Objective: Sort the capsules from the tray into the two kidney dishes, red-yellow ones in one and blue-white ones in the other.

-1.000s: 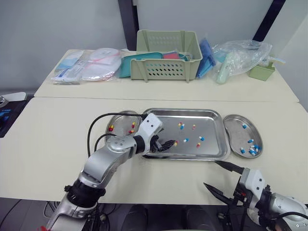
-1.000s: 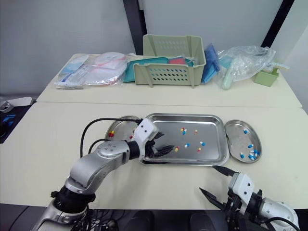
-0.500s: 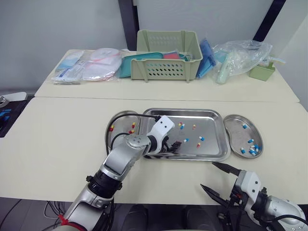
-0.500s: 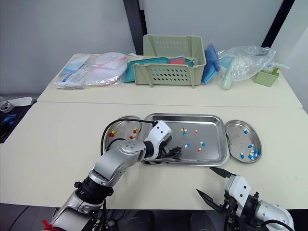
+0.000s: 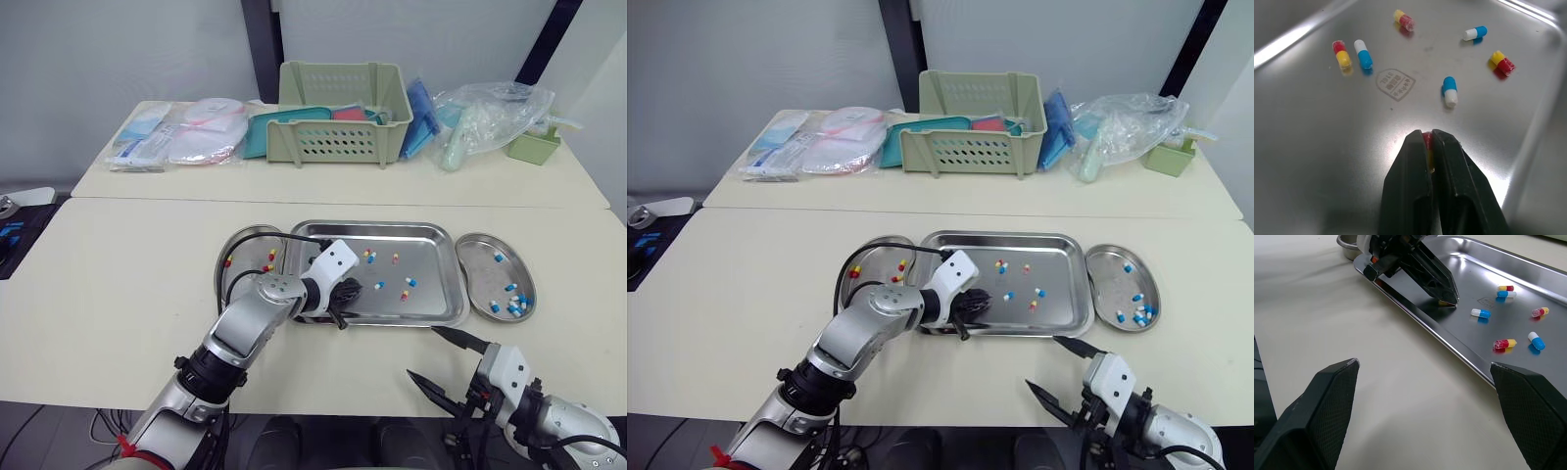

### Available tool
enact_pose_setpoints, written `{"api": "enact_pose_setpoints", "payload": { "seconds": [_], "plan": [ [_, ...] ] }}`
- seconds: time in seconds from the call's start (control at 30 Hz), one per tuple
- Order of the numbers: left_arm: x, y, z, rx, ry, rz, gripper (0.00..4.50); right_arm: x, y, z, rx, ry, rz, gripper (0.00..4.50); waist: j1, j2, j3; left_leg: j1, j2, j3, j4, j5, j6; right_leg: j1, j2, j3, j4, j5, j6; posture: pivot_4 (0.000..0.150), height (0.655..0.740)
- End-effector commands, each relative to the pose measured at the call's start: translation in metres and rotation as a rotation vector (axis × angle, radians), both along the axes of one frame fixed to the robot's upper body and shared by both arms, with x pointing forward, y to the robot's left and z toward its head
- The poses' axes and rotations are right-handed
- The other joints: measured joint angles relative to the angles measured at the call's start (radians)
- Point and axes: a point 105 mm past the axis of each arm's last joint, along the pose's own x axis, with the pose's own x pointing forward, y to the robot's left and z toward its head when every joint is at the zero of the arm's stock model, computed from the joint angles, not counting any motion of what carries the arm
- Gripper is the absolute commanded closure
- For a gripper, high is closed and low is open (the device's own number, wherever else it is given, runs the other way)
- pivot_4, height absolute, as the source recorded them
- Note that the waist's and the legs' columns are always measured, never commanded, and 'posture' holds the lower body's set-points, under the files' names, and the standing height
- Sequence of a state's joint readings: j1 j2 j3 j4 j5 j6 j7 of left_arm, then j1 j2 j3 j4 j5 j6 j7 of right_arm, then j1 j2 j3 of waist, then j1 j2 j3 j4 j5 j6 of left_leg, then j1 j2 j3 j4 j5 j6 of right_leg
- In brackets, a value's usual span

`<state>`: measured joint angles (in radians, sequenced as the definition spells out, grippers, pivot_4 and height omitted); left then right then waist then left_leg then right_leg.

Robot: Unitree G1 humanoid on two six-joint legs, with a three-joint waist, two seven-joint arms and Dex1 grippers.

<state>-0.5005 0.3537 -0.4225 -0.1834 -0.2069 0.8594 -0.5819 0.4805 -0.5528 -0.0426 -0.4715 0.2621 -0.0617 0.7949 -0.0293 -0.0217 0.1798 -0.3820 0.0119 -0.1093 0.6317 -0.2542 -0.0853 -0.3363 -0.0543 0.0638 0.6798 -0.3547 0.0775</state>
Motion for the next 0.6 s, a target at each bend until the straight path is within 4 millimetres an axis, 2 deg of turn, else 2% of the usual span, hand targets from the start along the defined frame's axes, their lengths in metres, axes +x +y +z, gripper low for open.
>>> {"api": "enact_pose_setpoints", "payload": {
  "seconds": [0.03,0.13,0.3,0.47,0.6],
  "plan": [
    [-0.001,0.013,0.029,-0.041,-0.060,-0.002,4.47,0.005,0.003,0.014,-0.002,-0.092,0.006,0.00,-0.004,0.000,0.000,0.000,0.000,0.000,0.000,0.000,0.000,0.000,0.000,0.000,0.000,0.000,0.000,0.150,0.7400],
    [-0.002,0.026,0.047,-0.057,-0.094,0.001,4.47,0.009,0.004,0.019,0.002,-0.132,0.009,0.00,-0.003,0.000,0.000,0.000,0.000,0.000,0.000,0.000,0.000,-0.001,0.000,0.000,0.001,0.000,0.000,0.150,0.7400],
    [-0.009,0.075,0.075,-0.039,-0.122,0.074,4.47,0.018,0.017,0.027,0.018,-0.198,0.132,0.00,-0.003,0.000,0.000,0.000,0.000,0.000,0.000,0.000,0.000,-0.001,0.000,0.000,0.000,0.000,0.000,0.150,0.7400],
    [-0.009,0.115,0.089,0.009,-0.163,0.184,4.47,0.026,0.033,0.040,0.071,-0.235,0.246,0.00,-0.003,0.000,0.001,0.000,0.000,0.000,0.000,0.000,0.000,0.000,0.000,0.000,0.000,0.000,0.000,0.150,0.7400],
    [-0.011,0.148,0.087,0.057,-0.169,0.301,4.47,0.032,0.048,0.047,0.107,-0.238,0.317,0.00,-0.003,0.000,0.001,0.000,0.001,-0.001,0.000,0.000,0.000,-0.001,0.000,-0.001,0.000,0.000,0.000,0.150,0.7400]
  ]
}}
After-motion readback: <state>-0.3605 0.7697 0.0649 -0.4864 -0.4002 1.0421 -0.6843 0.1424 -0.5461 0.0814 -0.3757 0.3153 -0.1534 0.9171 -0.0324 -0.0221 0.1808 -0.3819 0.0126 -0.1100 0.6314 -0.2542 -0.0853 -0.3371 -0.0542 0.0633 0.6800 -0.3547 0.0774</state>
